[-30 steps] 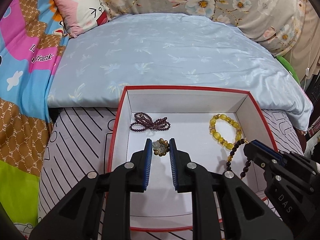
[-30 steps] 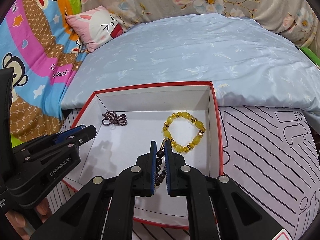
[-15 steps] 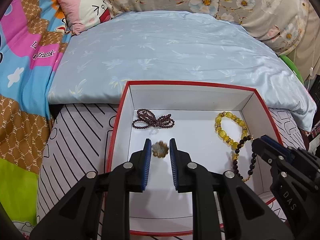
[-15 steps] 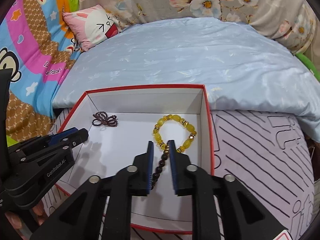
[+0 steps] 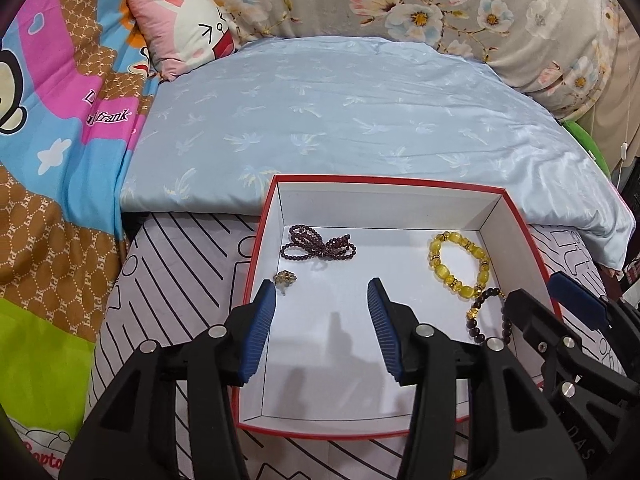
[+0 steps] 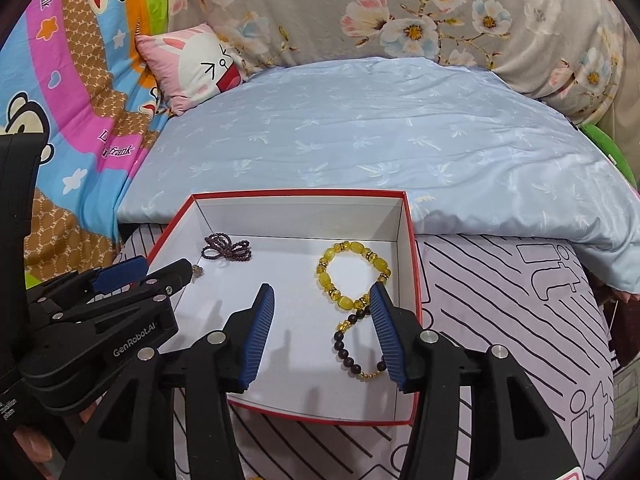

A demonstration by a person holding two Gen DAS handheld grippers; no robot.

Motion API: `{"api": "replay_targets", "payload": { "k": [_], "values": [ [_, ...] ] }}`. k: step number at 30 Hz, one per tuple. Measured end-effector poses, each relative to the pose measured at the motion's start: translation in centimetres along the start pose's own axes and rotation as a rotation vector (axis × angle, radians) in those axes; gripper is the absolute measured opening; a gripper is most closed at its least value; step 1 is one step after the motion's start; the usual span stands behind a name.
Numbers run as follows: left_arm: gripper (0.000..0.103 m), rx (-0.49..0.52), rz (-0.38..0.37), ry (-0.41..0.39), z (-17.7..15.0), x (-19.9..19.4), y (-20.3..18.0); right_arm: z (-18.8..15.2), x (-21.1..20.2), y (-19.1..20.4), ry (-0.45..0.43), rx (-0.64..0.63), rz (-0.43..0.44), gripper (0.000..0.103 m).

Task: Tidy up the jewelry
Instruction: 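Move both open tools back toward the jewelry on the sheet, then grasp the orange bead bracelet with the right tool while the left tool grasps the gold bead bracelet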

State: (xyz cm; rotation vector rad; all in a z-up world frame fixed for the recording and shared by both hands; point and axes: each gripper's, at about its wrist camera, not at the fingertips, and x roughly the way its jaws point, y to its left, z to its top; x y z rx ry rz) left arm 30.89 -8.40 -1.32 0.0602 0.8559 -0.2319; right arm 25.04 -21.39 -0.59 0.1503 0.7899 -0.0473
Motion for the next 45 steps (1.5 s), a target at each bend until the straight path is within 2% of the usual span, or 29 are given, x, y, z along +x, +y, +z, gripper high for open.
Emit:
{"api": "replay_targets", "payload": {
  "k": [12,19,27,36,45],
  "values": [
    [0.046,-0.004,-0.005,-0.017,-0.4,-2.3,0.1,-0.3,-2.5,0.0,-0.015,0.003,0.002,0.05],
    [0.046,-0.002,-0.015,-0.019,-1.4,-4.2,0.3,-1.9,-4.1,-0.6,-0.004,0.006,-0.002,0.05],
    [0.046,-0.029,-0.028,0.005,-4.3,-6.3,1.5,-5.1,-6.0,-1.4,0.032,0.027,-0.005,0.05],
    [0.046,-0.042,-0.012,0.04,-8.8,-8.5,3.1,-9.2,-7.1,-0.6,0.081,0.01,-0.008,0.049],
    [0.046,-0.076,0.003,0.102,-12.2,-8.4,5.1,-12.3,-5.0,0.8,0.161,-0.012,0.011,0.039]
  ]
}}
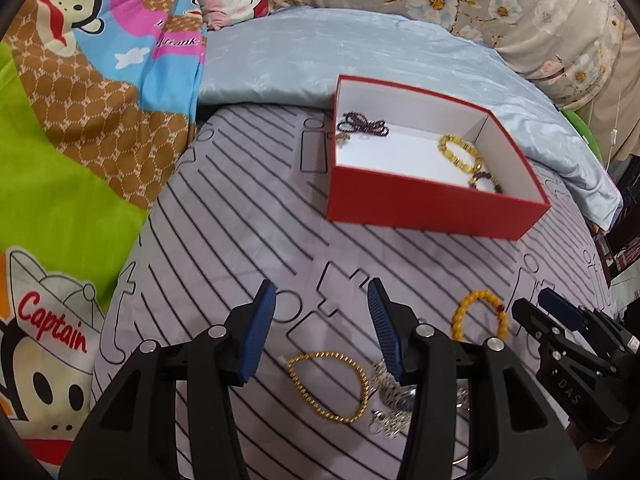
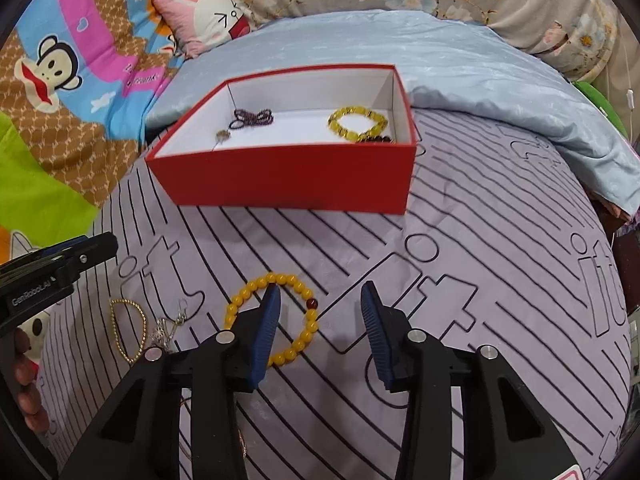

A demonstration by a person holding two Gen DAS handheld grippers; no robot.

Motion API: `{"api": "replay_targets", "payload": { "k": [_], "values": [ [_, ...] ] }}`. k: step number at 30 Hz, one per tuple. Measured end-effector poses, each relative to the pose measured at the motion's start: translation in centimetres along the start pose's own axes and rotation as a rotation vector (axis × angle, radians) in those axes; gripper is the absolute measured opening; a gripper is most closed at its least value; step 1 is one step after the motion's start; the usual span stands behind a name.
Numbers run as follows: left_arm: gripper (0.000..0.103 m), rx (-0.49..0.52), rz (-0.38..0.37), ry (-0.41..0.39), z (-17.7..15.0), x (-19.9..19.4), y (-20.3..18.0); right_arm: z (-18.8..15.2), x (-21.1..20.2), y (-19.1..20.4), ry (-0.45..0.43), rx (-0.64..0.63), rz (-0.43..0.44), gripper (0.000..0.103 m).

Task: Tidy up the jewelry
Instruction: 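Grasp the orange bead bracelet with the right tool while the left tool grasps the gold bead bracelet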

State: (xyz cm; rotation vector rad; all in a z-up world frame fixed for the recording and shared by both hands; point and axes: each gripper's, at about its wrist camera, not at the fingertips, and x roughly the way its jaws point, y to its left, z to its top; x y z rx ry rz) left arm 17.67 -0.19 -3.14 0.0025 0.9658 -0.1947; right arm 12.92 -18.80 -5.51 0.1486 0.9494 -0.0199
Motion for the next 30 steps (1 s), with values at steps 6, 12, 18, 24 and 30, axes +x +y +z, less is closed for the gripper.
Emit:
{"api": "replay_targets", "payload": {
  "k": [6,12,18,24,30],
  "values": [
    [0.046,-0.012,0.02,0.039,-1.8,0.5,1.4,-0.4,1.3,0.3,0.021,-0.008,0.003,0.038],
    [0.057,-0.028,0.038,0.071,-3.2,1.2,2.2,-0.3,2.4,0.4,0.039,-0.018,-0.005,0.036],
    [0.057,-0.027,0.043,0.098,-4.4,1.6,2.7,-0.4,2.8,0.8,0.039,-0.043,-0.024,0.031],
    [0.057,0.002,0.042,0.094,-4.9,1.8,2.4,-0.5,2.9,1.0,0.038,-0.064,-0.025,0.013],
    [0.057,0.028,0.046,0.068,-5.1,2.3,1.8,-0.8,2.7,1.0,0.043,-0.057,-0.018,0.007]
  ]
}}
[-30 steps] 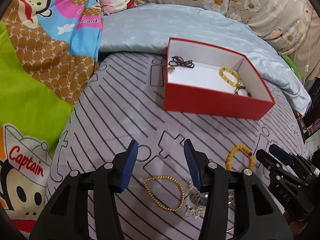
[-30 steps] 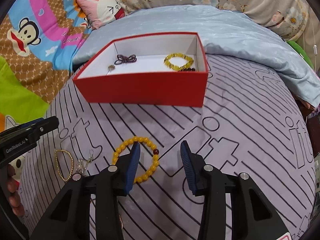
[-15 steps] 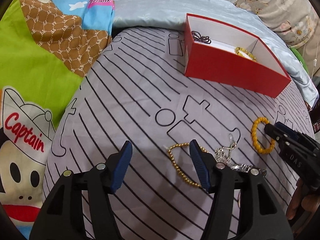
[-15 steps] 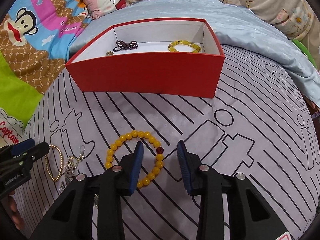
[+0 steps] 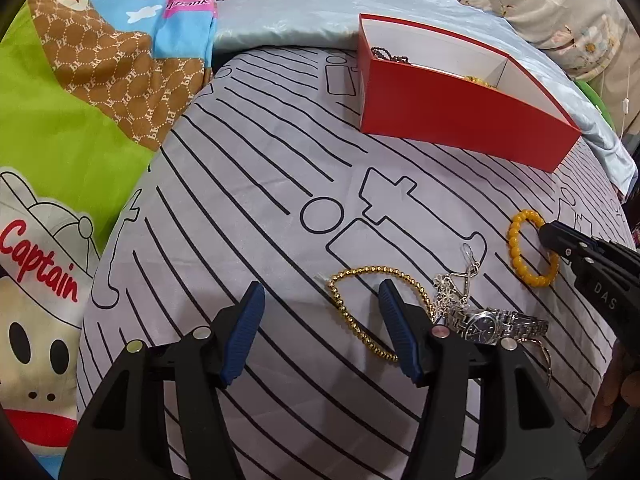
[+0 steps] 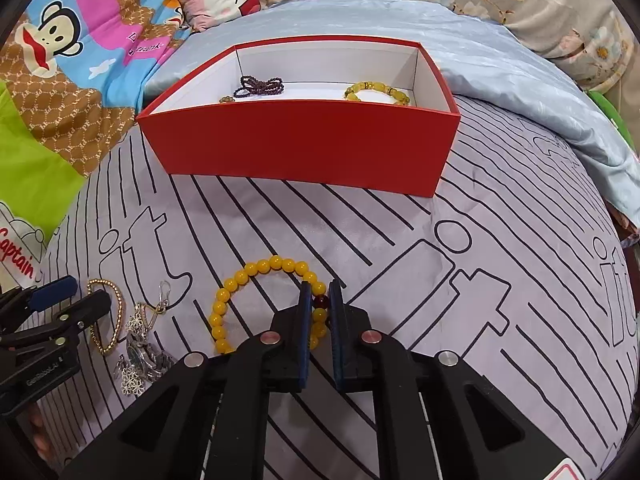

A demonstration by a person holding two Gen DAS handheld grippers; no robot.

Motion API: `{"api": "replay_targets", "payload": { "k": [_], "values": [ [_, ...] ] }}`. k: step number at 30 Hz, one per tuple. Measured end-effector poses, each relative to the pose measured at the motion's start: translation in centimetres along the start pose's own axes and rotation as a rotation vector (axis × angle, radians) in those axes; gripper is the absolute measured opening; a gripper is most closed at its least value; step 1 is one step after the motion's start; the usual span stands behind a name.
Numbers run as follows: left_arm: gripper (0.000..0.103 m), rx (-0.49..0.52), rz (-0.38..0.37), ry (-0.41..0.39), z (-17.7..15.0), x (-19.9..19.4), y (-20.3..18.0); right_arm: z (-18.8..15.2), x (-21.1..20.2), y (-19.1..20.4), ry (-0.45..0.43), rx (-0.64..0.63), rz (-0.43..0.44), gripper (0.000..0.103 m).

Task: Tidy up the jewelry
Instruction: 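Grasp the orange bead bracelet with the right tool while the left tool grasps the gold bead bracelet, then carry both held bracelets up and over into the red box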

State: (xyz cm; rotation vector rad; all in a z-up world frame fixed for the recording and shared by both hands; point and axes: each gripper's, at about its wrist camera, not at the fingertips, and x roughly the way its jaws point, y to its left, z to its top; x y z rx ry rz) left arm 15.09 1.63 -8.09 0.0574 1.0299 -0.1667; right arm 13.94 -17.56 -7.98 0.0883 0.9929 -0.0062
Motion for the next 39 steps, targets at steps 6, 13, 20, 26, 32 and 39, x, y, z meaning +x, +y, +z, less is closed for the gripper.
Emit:
{"api": "replay_targets", "payload": {
  "k": [6,13,20,26,32,39],
  "values": [
    [0.046,0.023,-0.017,-0.023,0.0,0.0,-0.6,-0.3,-0.3,-0.5,0.013,0.03,0.023,0.006],
    [0.015,0.027,-0.053,-0.02,0.2,-0.1,-0.7,-0.7,-0.8,-1.4,0.022,0.071,0.041,0.006],
    [0.003,0.015,-0.109,0.008,0.3,-0.2,-0.7,-0.7,-1.9,-1.8,0.009,0.083,0.045,0.006],
    [0.003,0.019,-0.126,0.014,0.4,-1.1,-1.1,-0.4,-3.2,-1.6,-0.012,0.083,0.056,0.006],
    [0.003,0.016,-0.15,-0.002,1.5,-2.7,-1.5,0.4,-5.1,-1.2,-0.055,0.069,0.067,0.006],
    [0.003,0.027,-0.178,-0.042,3.7,-4.5,-2.4,1.6,-7.0,-1.0,-0.107,0.054,0.071,0.006]
  ]
}}
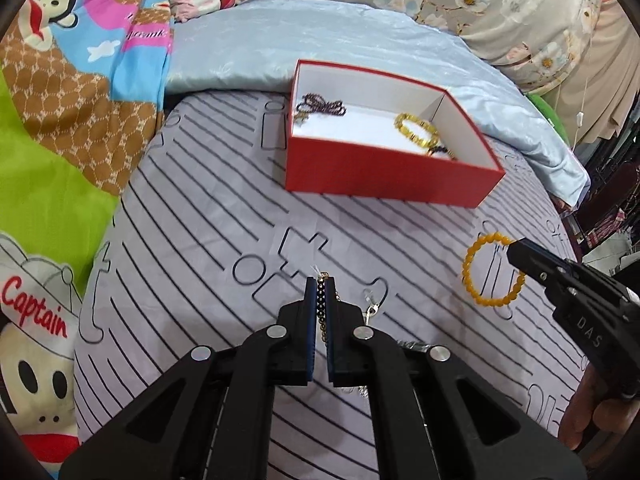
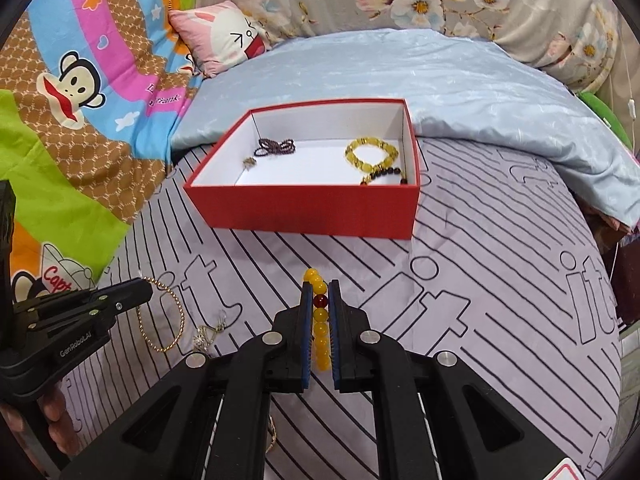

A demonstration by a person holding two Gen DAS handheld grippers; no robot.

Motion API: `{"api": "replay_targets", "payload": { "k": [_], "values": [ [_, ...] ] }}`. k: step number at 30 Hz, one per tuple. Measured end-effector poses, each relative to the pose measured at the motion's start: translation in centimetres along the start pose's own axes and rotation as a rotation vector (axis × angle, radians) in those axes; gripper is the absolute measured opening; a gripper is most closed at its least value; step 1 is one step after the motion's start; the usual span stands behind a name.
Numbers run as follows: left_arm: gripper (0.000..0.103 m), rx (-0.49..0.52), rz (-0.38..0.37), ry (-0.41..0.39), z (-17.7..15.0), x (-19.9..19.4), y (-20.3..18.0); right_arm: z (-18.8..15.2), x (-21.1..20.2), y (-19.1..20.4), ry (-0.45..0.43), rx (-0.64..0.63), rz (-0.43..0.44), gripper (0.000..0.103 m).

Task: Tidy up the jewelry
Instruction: 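Carry both held bracelets up and over into the red box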

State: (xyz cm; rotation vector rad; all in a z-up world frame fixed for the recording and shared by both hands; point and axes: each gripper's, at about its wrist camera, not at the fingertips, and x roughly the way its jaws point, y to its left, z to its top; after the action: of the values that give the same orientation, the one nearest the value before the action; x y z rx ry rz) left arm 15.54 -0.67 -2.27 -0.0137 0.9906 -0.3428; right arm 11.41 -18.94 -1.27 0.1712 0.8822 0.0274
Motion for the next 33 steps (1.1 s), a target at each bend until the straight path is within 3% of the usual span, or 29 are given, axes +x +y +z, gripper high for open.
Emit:
{"api": "replay_targets", "payload": {
  "k": [18,33],
  "values": [
    [0.003,0.06,0.031,-0.121,8.8,-0.4,-2.6,7.1,-1.0,-0.2,-0.127,-0.026,0.007,0.006],
    [0.003,0.086,0.052,-0.176,15.2,2.9,-3.7,13.3,3.1,0.0,-0.155,-0.03,0.038,0.006]
  ]
}}
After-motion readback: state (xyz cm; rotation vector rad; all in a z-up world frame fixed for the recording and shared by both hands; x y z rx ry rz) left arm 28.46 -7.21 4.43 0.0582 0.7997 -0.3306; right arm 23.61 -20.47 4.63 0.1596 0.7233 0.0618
